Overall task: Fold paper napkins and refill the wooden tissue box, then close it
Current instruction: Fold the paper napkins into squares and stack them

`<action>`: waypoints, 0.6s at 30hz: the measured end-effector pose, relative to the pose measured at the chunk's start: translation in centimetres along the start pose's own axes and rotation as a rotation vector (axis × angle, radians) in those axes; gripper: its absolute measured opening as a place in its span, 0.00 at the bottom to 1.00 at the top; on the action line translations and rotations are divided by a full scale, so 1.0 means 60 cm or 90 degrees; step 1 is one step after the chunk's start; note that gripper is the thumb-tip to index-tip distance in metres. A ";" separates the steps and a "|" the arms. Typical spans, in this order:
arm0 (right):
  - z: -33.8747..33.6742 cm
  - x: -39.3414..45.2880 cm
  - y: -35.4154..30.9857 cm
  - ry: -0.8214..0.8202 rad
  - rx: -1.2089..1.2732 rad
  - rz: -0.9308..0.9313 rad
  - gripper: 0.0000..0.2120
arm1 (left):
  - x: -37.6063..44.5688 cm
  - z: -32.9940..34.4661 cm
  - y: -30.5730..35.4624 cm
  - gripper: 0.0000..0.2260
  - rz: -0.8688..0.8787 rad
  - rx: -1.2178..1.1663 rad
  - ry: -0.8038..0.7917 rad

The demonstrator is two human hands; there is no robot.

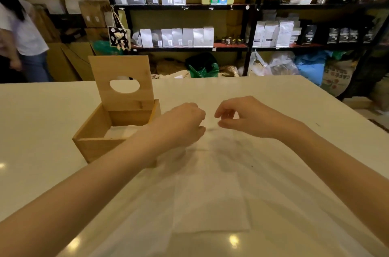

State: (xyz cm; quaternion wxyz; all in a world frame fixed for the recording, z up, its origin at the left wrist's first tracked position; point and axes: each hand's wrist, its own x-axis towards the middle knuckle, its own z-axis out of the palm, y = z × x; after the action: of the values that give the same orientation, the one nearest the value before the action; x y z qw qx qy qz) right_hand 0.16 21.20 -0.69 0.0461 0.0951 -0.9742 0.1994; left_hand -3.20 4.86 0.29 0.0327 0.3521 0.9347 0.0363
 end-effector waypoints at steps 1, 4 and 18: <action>-0.001 0.016 0.004 0.013 -0.006 -0.008 0.12 | 0.017 -0.008 -0.005 0.17 -0.012 0.005 -0.015; 0.011 0.062 0.016 0.044 -0.026 -0.027 0.15 | 0.065 -0.024 -0.028 0.20 -0.052 0.009 -0.067; 0.089 0.167 0.072 -0.070 -0.109 -0.016 0.17 | 0.178 0.015 -0.075 0.16 -0.156 0.150 -0.247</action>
State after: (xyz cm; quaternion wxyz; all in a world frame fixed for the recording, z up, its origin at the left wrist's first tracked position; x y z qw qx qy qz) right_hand -10.80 21.31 -5.94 0.0029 0.1139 -0.9875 0.1089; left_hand -14.12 8.59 -1.42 0.1742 0.2383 0.9443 -0.1456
